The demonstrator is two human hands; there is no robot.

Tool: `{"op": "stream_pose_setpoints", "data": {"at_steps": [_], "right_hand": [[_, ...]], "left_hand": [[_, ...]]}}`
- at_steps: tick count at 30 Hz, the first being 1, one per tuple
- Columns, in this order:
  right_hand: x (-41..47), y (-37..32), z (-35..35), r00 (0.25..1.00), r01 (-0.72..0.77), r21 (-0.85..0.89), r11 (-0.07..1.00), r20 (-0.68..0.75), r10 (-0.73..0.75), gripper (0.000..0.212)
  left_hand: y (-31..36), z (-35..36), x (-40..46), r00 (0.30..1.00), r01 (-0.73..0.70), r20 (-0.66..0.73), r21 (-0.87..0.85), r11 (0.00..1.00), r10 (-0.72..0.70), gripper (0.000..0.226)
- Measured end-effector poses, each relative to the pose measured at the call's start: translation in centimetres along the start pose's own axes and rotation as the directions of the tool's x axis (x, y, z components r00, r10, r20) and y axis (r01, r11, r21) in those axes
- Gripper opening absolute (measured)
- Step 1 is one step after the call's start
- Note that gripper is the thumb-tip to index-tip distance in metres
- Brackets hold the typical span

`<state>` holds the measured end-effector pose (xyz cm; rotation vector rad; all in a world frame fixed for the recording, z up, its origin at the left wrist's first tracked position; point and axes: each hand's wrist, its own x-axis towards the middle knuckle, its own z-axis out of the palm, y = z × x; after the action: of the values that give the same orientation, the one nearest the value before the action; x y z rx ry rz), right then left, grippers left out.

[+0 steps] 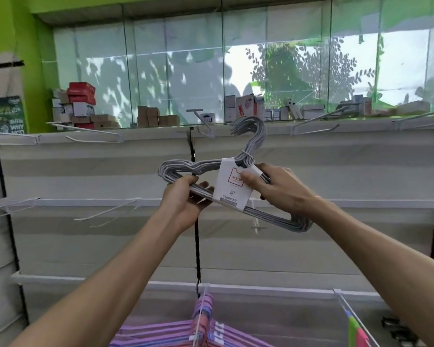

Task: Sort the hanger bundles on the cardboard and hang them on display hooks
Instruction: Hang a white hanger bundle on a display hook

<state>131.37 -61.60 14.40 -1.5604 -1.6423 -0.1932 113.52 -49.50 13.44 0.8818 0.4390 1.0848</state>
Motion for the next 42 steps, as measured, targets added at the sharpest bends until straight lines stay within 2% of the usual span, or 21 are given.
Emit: {"op": "stream_pose_setpoints", "data": {"at_steps": [6, 16, 23, 29, 33, 42], "right_hand": [[6.1, 3.6, 0.0, 0.998, 0.056, -0.059, 0.997, 0.043, -0.054, 0.045], [13.4, 7.7, 0.6, 0.988, 0.111, -0.069, 0.991, 0.116, -0.103, 0.06], [16.2, 7.9, 0.6, 0.983, 0.144, -0.053, 0.988, 0.123, -0.136, 0.05], [18.5, 6.8, 1.6, 0.977, 0.158, -0.061, 0.986, 0.154, -0.147, 0.049], [19.5, 6.3, 2.7, 0.972, 0.182, -0.099, 0.978, 0.172, -0.163, 0.047], [21.4, 7.1, 4.5, 0.969, 0.195, -0.16, 0.968, 0.187, -0.164, 0.049]], "left_hand": [[0.4, 0.9, 5.8, 0.999, 0.037, 0.005, -0.044, 0.998, -0.037, 0.01], [0.7, 2.0, 11.8, 1.0, -0.01, -0.013, -0.052, 0.999, 0.009, 0.007], [1.5, 2.3, 14.7, 1.0, -0.02, -0.006, -0.076, 0.997, 0.02, 0.008], [2.6, 1.1, 16.9, 0.999, -0.017, -0.04, -0.129, 0.991, 0.012, 0.032], [2.9, 0.6, 16.8, 0.998, -0.031, -0.049, -0.138, 0.99, 0.025, 0.013], [2.3, -0.9, 18.9, 1.0, 0.008, -0.017, -0.215, 0.977, -0.012, 0.01]]}}
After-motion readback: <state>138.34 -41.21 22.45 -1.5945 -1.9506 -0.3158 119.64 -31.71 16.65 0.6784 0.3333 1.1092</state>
